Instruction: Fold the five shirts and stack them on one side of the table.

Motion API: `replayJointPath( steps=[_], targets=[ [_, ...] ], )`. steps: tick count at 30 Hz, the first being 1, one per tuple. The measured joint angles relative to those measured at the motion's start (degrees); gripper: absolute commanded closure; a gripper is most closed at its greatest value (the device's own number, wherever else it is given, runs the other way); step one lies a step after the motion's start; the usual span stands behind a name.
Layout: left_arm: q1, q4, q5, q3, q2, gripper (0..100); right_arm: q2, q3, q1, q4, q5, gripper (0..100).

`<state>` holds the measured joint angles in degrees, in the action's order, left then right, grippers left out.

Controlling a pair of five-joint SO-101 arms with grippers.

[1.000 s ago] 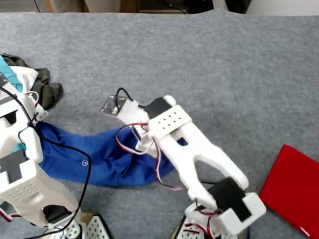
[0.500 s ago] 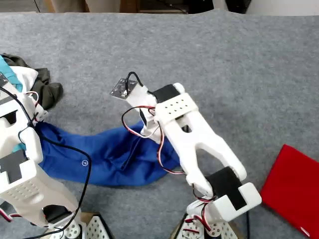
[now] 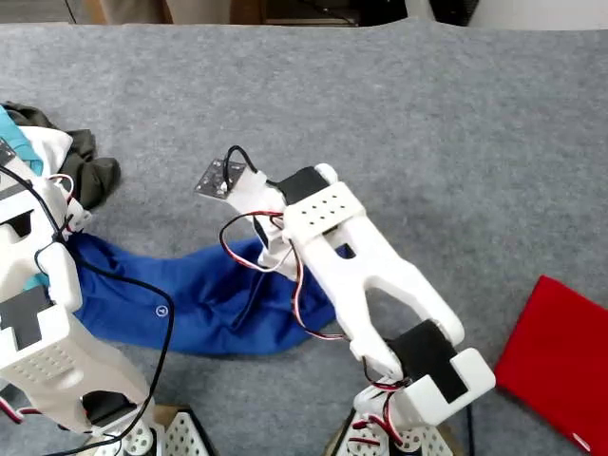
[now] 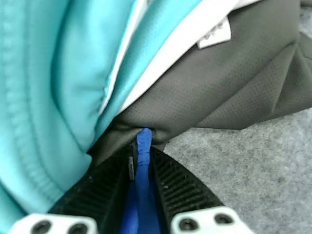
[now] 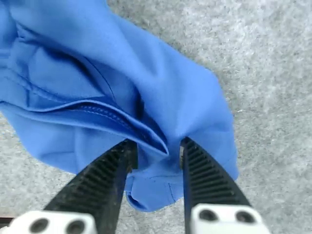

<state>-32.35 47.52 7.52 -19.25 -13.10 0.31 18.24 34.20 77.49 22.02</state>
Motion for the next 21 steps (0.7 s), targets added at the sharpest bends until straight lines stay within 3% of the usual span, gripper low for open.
replayJointPath(
  steps=[5,14,21],
  targets=[
    [0.0,0.0,0.0,0.0,0.0,98,0.0,0.0,0.0,0.0,0.0,99.5],
    [0.0,0.0,0.0,0.0,0.0,98,0.0,0.0,0.0,1.5,0.0,97.5],
    [0.0,0.0,0.0,0.0,-0.1,98,0.0,0.0,0.0,4.0,0.0,84.5]
  ],
)
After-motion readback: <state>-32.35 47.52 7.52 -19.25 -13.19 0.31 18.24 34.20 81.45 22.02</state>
